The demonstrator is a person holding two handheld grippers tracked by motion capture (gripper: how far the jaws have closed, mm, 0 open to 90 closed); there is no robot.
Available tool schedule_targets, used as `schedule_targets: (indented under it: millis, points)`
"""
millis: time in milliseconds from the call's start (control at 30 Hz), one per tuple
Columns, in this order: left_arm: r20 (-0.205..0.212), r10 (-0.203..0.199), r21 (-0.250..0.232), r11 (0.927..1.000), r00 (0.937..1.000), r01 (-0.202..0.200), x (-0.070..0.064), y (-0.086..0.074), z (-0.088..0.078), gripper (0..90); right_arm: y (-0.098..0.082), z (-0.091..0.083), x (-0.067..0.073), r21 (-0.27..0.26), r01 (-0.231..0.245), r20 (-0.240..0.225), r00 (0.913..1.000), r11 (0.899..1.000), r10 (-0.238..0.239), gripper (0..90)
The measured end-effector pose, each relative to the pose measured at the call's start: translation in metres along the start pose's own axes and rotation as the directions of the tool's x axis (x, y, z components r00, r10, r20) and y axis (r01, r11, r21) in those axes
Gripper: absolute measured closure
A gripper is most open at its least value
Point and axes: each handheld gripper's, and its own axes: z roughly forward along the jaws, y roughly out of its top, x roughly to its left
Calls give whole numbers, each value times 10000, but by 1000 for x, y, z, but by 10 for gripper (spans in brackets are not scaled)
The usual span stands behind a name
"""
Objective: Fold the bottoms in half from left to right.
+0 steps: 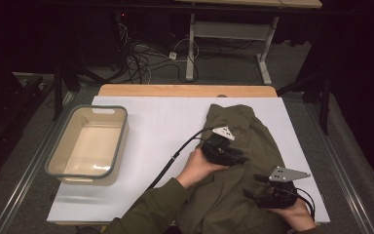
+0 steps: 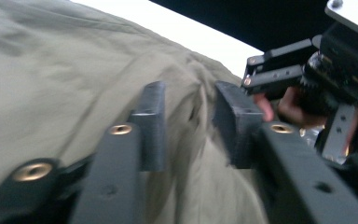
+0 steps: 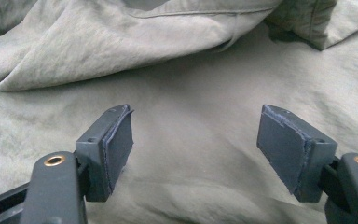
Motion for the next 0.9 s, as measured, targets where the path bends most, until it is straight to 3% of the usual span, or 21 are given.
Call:
schedule_targets:
  millis: [133, 167, 300, 633, 900]
  points:
    - [-433, 208, 40, 9998, 9988, -206, 2, -6, -25, 554, 1, -1, -1, -24, -71, 31, 10000, 10000, 71, 273]
    - [-507, 223, 61, 9997, 9985, -220, 3, -8, -31, 511, 1, -1, -1, -25, -80, 35, 10000, 10000, 81, 273]
    - [-795, 193, 116, 9998, 9966, -184, 8, -21, -50, 478, 1, 0, -2, 39, -140, 70, 9999, 9999, 139, 273]
    - [-1569, 265, 519, 9985, 9873, -185, 18, -57, -77, 370, 1, 0, -2, 88, -162, 142, 9998, 9998, 161, 271]
    - [-2061, 268, 446, 9988, 9782, -180, 18, -84, -97, 277, 6, -5, -5, 45, -142, 485, 9987, 9999, 140, 278]
